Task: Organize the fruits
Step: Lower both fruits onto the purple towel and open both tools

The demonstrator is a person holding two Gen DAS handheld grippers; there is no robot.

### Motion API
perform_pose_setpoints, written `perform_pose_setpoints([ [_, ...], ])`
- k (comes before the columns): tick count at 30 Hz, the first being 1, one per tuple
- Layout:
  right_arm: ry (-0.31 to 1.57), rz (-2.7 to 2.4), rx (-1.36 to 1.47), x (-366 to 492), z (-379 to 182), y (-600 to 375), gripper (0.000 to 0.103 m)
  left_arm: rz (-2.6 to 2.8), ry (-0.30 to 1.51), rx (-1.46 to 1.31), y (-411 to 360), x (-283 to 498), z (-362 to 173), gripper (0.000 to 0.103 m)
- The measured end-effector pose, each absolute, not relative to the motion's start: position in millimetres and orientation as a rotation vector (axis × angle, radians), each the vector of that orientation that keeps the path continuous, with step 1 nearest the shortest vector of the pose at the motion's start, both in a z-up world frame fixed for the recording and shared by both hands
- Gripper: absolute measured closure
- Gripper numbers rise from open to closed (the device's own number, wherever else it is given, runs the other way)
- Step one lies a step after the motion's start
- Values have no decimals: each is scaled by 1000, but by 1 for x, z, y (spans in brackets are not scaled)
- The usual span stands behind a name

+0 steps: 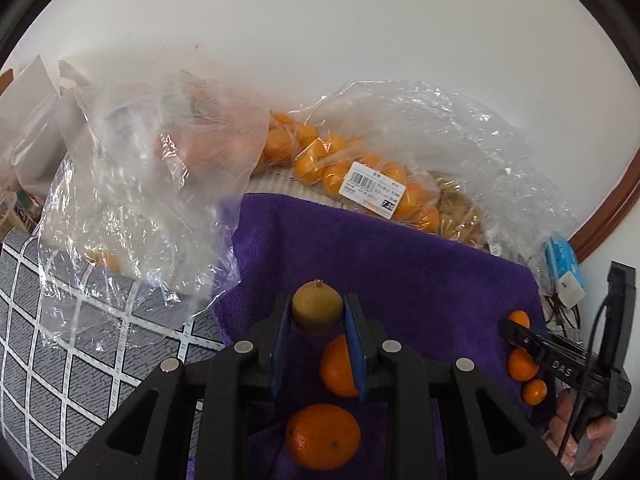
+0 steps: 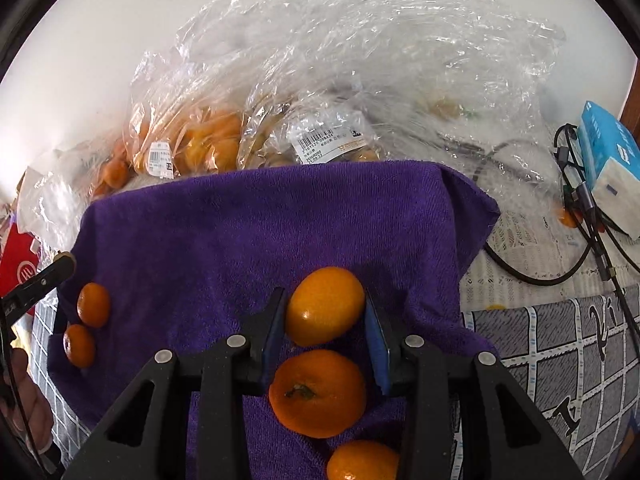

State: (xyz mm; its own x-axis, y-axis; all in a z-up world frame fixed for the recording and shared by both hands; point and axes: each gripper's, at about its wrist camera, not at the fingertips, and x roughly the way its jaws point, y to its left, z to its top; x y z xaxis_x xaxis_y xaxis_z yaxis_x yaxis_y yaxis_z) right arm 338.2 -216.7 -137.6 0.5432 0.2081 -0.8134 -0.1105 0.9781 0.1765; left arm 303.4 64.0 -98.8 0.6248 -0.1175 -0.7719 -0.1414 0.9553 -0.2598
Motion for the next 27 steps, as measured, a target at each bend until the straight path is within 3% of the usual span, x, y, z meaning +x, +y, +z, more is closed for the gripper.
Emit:
perform_pose_setpoints([
  [6,969,188,124,334,-131,-222,64,33,951,-291,59,312,-111,78],
  [11,919,174,133,319,-118,-230,56,43,972,-300,62,314,-118,78],
  [18,885,127,102,296,-103,-231,55,27,992,-333,65,313,-113,77],
  [22,857,105,87,278,-92,-227,55,-3,971,-351,67,298,-96,69],
  [27,841,107,59,246,-81,-215,55,-27,933,-343,71,269,-76,66],
])
